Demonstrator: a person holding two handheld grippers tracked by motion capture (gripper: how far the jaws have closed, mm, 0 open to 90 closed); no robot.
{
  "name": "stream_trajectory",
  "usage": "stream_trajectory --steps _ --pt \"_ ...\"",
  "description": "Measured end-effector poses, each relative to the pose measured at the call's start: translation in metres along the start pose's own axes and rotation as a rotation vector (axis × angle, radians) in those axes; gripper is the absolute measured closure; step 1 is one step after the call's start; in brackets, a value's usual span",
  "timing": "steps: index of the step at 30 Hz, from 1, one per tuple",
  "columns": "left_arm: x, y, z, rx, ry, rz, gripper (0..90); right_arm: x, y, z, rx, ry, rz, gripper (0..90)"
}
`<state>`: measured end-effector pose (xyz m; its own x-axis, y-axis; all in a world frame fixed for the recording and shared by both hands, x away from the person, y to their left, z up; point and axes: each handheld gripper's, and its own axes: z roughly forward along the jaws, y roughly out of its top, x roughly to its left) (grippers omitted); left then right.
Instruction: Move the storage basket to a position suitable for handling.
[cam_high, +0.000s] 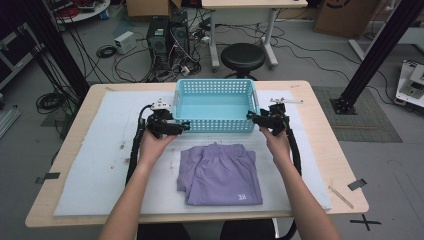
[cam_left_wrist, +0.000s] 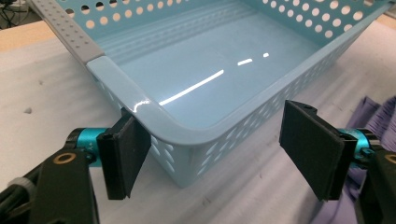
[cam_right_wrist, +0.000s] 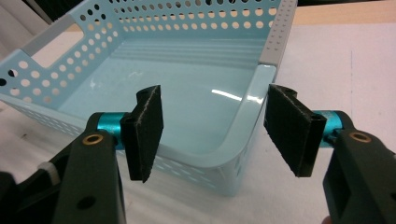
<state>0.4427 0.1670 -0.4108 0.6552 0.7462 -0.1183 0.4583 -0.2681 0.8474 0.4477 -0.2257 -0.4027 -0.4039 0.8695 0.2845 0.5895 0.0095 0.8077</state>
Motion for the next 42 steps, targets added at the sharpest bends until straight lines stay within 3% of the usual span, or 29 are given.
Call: stream_trajectory --steps 7,27,42 --pt "-0.004 -0.012 -0.005 -0.039 -0.002 -0.008 24.9 0.004 -0.008 -0.009 0.004 0.013 -0.021 38.8" --pt "-0.019 -0.014 -0.011 -0.037 -0.016 0.011 24.9 0.002 -0.017 -0.023 -0.013 0.015 -0.024 38.8" --pt "-0.023 -0.021 -0.015 -0.04 -0.015 0.015 24.9 0.005 -0.023 -0.028 -0.014 0.024 -0.031 38.6"
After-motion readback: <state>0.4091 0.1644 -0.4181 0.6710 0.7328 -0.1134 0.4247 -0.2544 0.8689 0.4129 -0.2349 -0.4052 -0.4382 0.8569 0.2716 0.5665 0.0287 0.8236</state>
